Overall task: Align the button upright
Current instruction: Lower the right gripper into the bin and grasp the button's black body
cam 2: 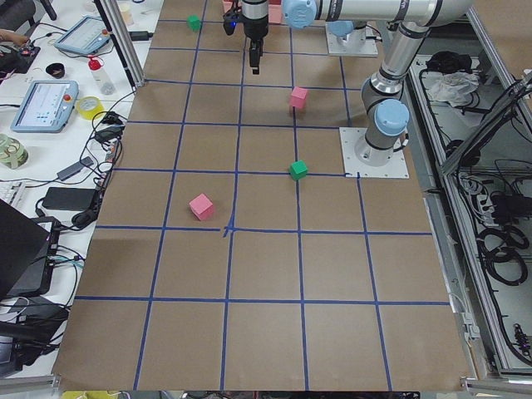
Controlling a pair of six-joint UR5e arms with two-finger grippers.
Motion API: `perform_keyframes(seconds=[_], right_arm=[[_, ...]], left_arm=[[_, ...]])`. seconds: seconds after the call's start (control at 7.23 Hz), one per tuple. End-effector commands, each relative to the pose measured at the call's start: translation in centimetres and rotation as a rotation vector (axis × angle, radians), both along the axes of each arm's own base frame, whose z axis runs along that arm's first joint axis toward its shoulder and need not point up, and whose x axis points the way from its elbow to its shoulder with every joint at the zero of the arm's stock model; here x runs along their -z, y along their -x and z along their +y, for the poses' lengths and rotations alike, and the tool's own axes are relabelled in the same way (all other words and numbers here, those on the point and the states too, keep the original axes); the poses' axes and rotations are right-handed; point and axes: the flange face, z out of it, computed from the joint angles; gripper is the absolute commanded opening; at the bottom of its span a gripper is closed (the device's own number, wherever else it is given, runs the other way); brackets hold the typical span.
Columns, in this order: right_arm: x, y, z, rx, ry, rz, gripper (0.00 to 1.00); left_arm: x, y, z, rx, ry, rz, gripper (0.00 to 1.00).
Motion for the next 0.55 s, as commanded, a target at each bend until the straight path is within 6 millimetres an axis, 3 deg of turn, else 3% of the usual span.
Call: perform_keyframes(seconds=[0.0,0.42], right_arm=[[0.76,-0.08,-0.14,-0.008,0.003,-0.016,1.00],[1.12,-0.32,-0.02,-0.010,-0.001,-0.035,1.00]], left_arm=[[0.25,-0.01,-0.02,-0.004,-0.009,-0.001,1.00],[-0.14,-0.23,0.17,-0.005,-0.005,-0.010,1.00]])
